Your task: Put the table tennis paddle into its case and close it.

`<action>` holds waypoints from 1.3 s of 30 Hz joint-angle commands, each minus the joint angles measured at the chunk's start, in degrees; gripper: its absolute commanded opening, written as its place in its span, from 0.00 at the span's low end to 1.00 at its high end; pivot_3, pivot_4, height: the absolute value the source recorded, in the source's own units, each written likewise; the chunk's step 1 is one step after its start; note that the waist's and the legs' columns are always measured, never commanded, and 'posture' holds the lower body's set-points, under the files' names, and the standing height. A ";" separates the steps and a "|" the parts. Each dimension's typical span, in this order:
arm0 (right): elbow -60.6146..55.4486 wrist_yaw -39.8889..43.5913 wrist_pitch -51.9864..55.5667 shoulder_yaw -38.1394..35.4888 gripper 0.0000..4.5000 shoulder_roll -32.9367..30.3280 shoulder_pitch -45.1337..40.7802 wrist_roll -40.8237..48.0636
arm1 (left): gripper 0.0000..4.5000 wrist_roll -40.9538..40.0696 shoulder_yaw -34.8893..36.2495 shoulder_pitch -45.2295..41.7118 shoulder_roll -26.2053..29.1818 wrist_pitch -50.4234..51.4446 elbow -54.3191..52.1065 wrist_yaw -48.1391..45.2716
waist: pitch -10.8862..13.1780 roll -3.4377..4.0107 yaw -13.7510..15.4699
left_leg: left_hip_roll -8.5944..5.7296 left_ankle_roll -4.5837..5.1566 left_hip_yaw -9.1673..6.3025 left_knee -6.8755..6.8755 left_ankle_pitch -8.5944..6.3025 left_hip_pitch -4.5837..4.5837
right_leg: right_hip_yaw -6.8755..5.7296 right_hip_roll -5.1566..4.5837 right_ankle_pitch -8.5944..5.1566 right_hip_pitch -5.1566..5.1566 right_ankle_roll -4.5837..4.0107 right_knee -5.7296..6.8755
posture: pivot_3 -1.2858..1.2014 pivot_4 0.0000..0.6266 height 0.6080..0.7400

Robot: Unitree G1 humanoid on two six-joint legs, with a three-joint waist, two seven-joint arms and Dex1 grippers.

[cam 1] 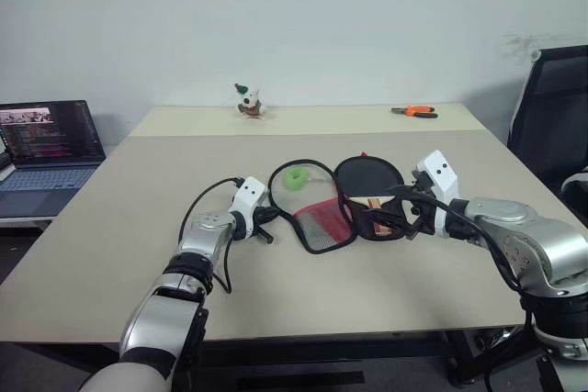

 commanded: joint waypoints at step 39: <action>-5.91 0.85 0.03 -4.44 1.00 -3.60 2.32 6.99 | 0.01 3.71 0.00 -4.48 -5.22 4.18 1.41 -0.59 | 0.00 -0.02 1.32 | -0.08 0.02 -0.18 0.56 -0.01 -0.33 | -0.05 -0.02 0.10 0.01 0.16 0.02 | 0.52 0.24 1.00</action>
